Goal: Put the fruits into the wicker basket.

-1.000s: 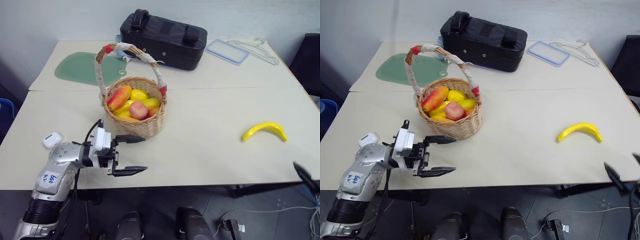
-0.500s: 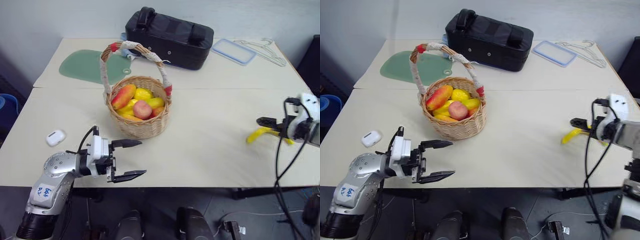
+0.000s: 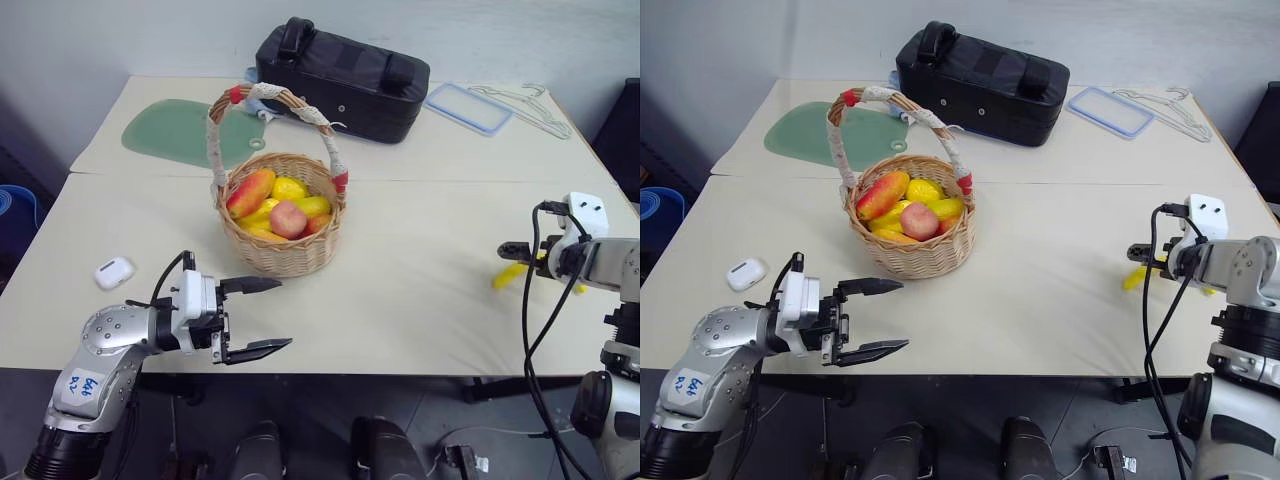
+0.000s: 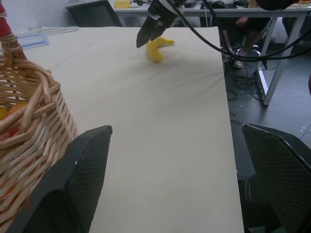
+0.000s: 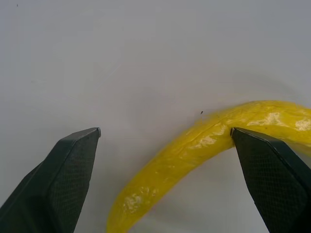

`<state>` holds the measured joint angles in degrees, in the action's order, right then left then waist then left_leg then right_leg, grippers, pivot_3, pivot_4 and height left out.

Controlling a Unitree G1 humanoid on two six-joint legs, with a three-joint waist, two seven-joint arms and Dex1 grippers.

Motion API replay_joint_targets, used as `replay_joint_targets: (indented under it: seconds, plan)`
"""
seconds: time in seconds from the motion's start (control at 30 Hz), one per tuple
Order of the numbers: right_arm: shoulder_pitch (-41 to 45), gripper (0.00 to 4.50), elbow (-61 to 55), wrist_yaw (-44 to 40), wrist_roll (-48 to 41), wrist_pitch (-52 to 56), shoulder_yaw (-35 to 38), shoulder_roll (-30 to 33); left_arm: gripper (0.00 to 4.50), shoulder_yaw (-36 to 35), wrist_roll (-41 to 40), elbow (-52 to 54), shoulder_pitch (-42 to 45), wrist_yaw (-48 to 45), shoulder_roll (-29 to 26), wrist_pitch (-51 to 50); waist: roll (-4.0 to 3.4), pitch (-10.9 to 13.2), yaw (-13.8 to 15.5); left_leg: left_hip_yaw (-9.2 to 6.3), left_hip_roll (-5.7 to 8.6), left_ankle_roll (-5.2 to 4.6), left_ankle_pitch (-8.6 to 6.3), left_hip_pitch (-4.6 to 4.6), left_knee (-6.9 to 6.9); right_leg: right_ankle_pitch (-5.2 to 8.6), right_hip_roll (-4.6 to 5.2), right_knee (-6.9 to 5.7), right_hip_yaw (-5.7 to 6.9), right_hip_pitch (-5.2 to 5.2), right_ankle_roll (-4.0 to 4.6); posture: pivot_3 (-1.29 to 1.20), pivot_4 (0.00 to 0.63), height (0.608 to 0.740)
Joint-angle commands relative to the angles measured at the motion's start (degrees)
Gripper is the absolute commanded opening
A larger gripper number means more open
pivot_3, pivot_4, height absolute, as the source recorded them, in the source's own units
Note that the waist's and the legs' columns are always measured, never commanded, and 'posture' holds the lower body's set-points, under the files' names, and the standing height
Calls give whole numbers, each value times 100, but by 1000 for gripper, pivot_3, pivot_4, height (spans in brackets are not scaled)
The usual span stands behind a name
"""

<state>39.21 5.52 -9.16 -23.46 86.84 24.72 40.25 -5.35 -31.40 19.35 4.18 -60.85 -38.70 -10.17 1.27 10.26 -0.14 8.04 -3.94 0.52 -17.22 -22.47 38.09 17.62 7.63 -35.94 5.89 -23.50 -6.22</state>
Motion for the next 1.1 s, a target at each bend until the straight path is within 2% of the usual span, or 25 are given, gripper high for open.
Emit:
replay_joint_targets:
  seconds: [0.03,0.3,0.57,0.67,0.83,0.97,1.0,1.1]
  plan:
    - [-209,4442,-400,59,-4,563,273,-119,4500,-194,-79,177,-40,25,-63,25,-1,0,-6,0,-1,0,0,0,-1,0,-1,0,0,-1,0,0,150,740]
    - [-74,4442,-856,507,-154,566,615,-306,4500,-115,-45,95,22,-8,-12,37,-43,14,-28,17,-1,0,0,-6,-6,0,-3,-3,-10,-21,-1,0,150,740]
    - [71,4442,158,516,374,184,346,-605,4500,9,-2,-79,312,-91,10,43,-42,12,-35,21,1,0,0,-4,-6,0,-3,-1,-11,-19,0,0,150,740]
    - [66,3843,411,337,448,-152,25,-539,4500,-17,13,-113,330,-129,-26,74,-34,6,-70,21,1,0,0,-1,-5,-1,-3,0,-11,-14,-1,0,150,740]
    - [95,2130,514,30,388,-293,-19,-426,4500,-227,-112,-11,247,3,-27,32,-29,4,-168,19,0,-1,0,-1,-5,-1,-3,0,-10,-12,-1,0,150,740]
    - [-151,753,406,-644,321,-1029,-225,-3,4500,-345,-204,182,60,89,-14,-27,-35,7,-181,25,-6,1,1,5,-16,0,-6,-1,-10,-16,-1,0,150,740]
    - [-280,529,318,-955,280,-1291,-361,156,4500,-360,-219,222,22,114,-5,-40,-36,8,-168,25,-5,1,0,2,-16,0,-6,1,-9,-18,-1,0,150,740]
    - [-769,463,-346,-2400,-185,-2208,-565,627,4500,-452,-303,379,-119,212,26,-109,-45,13,-145,26,-3,-1,-2,-1,-17,0,-4,10,-10,-18,-2,0,150,740]
